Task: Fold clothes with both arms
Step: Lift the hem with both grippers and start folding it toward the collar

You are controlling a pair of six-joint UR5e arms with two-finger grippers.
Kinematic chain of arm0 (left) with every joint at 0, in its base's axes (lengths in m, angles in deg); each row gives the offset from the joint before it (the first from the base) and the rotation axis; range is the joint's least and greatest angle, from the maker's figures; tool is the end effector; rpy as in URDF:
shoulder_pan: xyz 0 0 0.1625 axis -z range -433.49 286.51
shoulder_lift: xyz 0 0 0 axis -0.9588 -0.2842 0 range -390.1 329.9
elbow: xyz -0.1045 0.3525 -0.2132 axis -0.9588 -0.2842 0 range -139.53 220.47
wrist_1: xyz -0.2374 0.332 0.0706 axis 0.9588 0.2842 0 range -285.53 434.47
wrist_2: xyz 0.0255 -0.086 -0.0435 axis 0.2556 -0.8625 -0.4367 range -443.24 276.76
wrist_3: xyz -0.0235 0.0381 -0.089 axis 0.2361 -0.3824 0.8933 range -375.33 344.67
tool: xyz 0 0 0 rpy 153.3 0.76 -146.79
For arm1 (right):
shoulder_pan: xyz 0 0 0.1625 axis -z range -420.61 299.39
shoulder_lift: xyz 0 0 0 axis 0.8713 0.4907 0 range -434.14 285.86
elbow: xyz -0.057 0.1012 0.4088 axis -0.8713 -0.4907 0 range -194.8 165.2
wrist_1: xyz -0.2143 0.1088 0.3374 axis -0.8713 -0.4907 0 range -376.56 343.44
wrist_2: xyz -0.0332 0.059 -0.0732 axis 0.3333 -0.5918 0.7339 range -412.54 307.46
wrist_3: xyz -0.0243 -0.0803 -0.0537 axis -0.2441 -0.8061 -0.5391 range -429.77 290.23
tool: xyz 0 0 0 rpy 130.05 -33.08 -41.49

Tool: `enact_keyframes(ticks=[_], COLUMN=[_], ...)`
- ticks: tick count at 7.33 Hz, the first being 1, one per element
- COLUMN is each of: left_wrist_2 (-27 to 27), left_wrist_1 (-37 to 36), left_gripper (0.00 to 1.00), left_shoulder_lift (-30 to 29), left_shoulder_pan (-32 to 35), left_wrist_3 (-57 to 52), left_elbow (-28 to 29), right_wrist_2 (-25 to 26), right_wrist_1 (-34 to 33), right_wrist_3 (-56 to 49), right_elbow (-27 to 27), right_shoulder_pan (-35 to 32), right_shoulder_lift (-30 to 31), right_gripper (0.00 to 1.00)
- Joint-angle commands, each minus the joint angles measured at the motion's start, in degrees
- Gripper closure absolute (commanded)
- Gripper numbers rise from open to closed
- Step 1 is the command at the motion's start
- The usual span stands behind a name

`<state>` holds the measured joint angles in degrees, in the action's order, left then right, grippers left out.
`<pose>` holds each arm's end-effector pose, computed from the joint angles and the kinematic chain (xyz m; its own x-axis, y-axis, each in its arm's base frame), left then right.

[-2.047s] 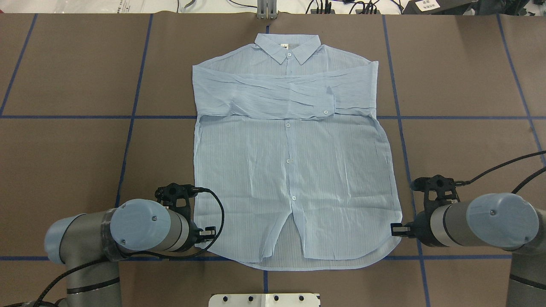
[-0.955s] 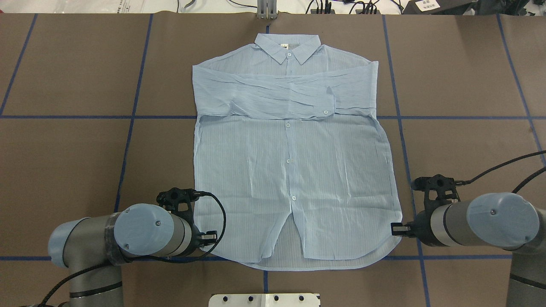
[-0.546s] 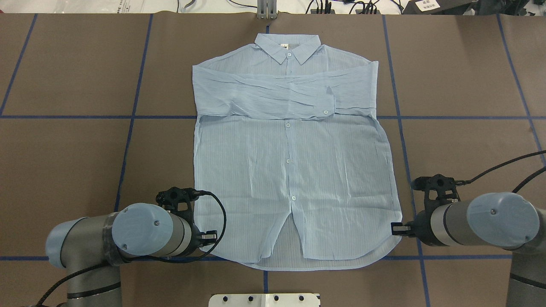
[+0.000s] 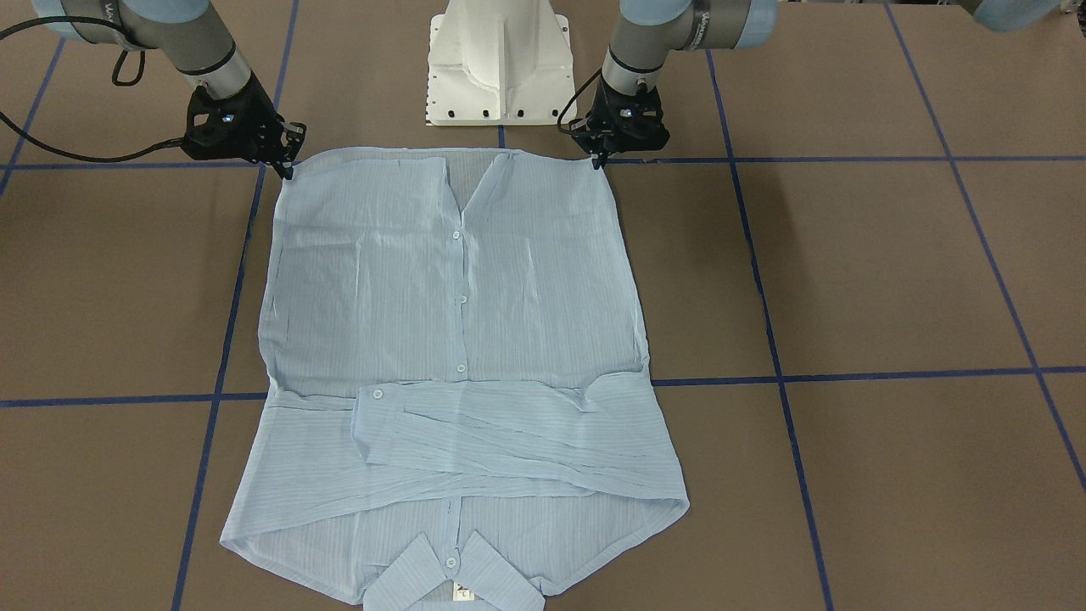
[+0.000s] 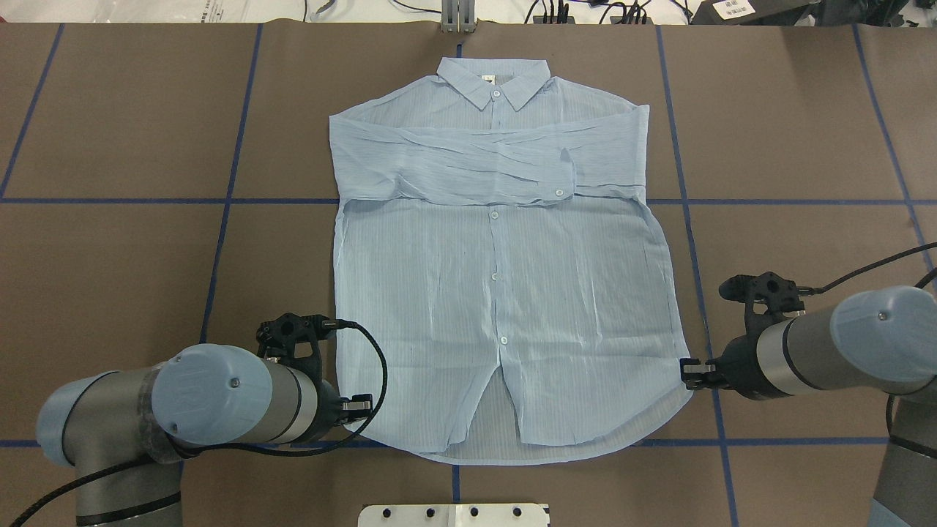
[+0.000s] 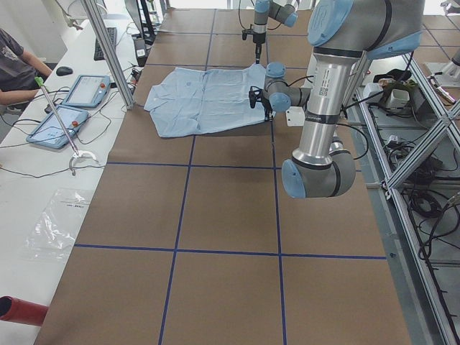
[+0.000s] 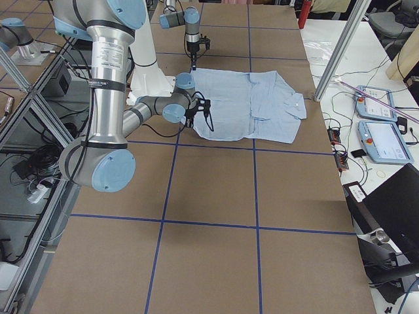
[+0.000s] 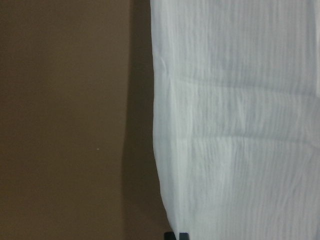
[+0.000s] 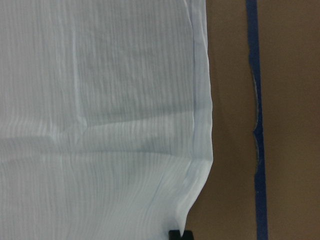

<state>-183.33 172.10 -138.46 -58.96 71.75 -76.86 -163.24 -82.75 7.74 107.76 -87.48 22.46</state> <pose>0.4995 -0.2491 0.2639 0.5832 -0.0993 -0.8062 0.0814 0.9946 -0.0637 -0.3476 -0.2861 0.3971 0.6019 0.0782 0.7947 -0.0531 0.9969 -0.0578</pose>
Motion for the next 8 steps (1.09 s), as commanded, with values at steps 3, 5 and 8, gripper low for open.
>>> enact_keyframes(ticks=[3,5,8], left_wrist_2=[0.0,0.0,-0.1], left_wrist_1=[-0.1,-0.1,-0.2], left_gripper=[1.00,1.00,1.00], left_shoulder_lift=[0.0,-0.1,0.2], left_shoulder_pan=[0.0,0.8,1.6], left_wrist_3=[-0.6,-2.3,-2.6], left_elbow=[-0.3,-0.4,-0.4], right_wrist_2=[-3.9,-6.4,-7.7], right_wrist_1=[0.0,0.0,0.0], right_wrist_3=[-0.6,-0.7,-1.3], right_elbow=[-0.1,0.0,-0.2], right_shoulder_pan=[-3.9,-6.0,-7.9], right_shoulder_lift=[-0.2,-0.5,-0.5], right_gripper=[1.00,1.00,1.00])
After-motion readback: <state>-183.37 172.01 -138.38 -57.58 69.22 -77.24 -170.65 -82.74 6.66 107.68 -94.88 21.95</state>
